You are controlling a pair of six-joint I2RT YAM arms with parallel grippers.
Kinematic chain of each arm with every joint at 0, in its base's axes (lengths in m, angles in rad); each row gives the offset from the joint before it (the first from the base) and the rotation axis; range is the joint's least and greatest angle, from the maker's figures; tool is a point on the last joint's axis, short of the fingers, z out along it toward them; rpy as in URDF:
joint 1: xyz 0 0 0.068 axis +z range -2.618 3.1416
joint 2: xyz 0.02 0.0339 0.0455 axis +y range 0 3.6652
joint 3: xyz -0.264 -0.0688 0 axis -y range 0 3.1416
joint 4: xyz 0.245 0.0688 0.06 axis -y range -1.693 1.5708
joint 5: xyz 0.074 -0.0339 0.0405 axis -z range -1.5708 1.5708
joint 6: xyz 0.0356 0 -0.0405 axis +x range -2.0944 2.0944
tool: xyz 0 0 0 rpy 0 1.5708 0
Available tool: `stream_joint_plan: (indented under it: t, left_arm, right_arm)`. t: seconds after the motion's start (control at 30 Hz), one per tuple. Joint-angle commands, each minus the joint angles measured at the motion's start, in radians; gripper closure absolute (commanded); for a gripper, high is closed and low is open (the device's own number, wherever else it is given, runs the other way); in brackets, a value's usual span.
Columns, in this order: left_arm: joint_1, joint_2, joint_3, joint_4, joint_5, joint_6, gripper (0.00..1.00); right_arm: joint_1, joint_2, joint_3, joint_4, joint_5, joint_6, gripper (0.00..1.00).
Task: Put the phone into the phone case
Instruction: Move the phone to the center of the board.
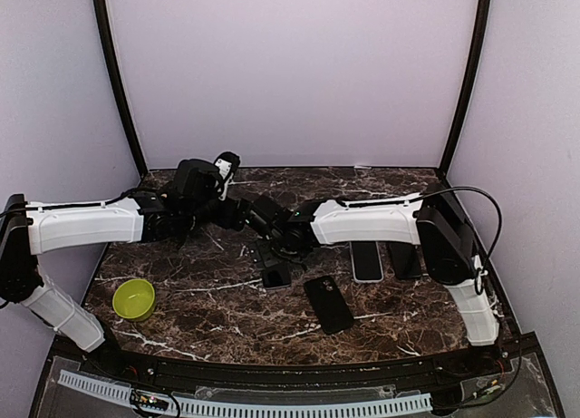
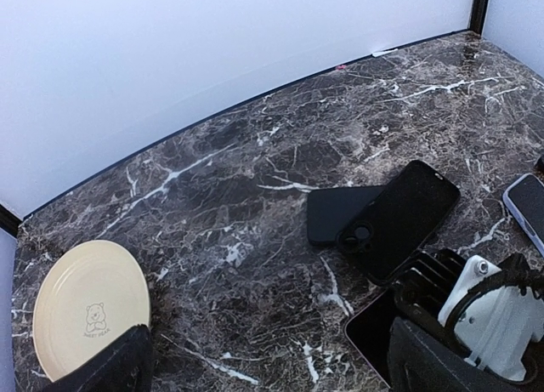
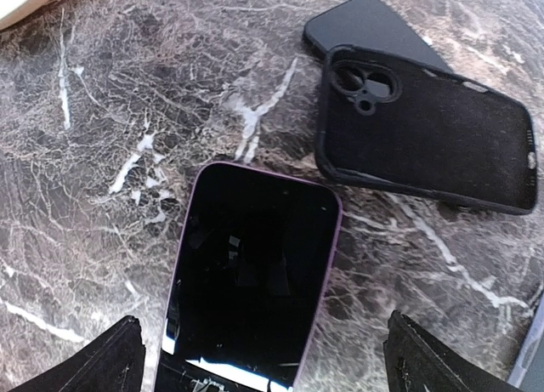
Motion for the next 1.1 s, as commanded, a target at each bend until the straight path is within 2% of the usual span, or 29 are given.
stream_joint_plan:
  t: [0.0,0.2,0.37,0.5,0.7,1.07]
  left_arm:
    - [-0.012,-0.040,0.023,0.016,0.006,0.008,0.01]
    - [-0.012,-0.036,0.025,0.013,0.007,0.009,0.01]
    - [-0.012,-0.039,0.025,0.014,-0.011,0.017,0.01]
    - [-0.012,-0.043,0.023,0.017,-0.011,0.019,0.01]
    - [-0.012,-0.046,0.024,0.016,-0.008,0.018,0.01]
    - [-0.012,-0.051,0.023,0.018,-0.018,0.024,0.01]
  right_arm:
    - [-0.008,0.057,0.056,0.017,-0.020,0.019,0.02]
    - [-0.008,0.106,0.051,0.033,-0.100,0.027,0.02]
    - [-0.008,0.130,0.047,0.019,-0.084,0.035,0.02]
    - [-0.009,0.127,0.024,0.014,-0.100,0.028,0.09]
    - [-0.010,0.070,-0.054,0.061,-0.235,-0.036,0.31]
    - [0.011,-0.005,-0.112,-0.182,-0.365,-0.120,0.38]
